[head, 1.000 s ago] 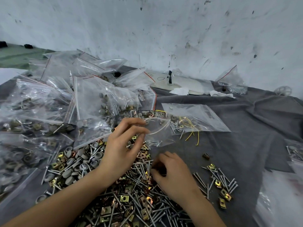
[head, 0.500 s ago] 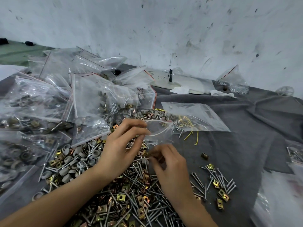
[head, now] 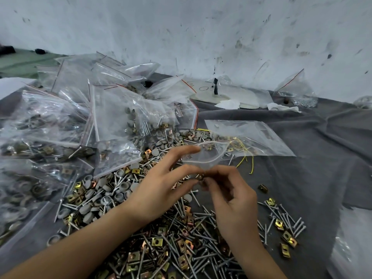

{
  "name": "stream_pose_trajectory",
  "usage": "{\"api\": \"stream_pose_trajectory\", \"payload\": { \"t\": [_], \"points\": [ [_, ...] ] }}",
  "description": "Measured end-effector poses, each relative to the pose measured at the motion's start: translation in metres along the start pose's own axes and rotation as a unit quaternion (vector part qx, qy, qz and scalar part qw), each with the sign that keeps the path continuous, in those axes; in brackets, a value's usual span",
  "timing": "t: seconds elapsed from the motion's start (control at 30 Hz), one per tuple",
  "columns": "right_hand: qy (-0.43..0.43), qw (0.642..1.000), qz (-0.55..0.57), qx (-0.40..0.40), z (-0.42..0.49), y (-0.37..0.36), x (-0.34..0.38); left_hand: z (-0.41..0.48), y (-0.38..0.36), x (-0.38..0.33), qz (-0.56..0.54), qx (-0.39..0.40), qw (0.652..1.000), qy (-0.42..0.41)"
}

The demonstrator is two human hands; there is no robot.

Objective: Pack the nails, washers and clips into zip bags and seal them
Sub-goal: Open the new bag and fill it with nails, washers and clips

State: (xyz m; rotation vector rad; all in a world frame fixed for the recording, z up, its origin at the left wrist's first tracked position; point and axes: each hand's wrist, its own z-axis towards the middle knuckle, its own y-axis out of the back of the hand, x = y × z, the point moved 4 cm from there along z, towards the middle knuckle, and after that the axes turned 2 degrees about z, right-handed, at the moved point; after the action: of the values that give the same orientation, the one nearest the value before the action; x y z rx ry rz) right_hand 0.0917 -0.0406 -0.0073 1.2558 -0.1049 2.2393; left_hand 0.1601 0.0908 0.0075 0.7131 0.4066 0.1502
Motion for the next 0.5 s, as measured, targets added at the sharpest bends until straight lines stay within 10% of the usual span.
{"api": "stream_pose_trajectory", "payload": {
  "t": [0.5],
  "points": [
    [0.09,0.992,-0.088,-0.001,-0.002,0.004,0.008,0.0,0.0,0.0,-0.042,-0.032,0.999,0.012]
  ]
}}
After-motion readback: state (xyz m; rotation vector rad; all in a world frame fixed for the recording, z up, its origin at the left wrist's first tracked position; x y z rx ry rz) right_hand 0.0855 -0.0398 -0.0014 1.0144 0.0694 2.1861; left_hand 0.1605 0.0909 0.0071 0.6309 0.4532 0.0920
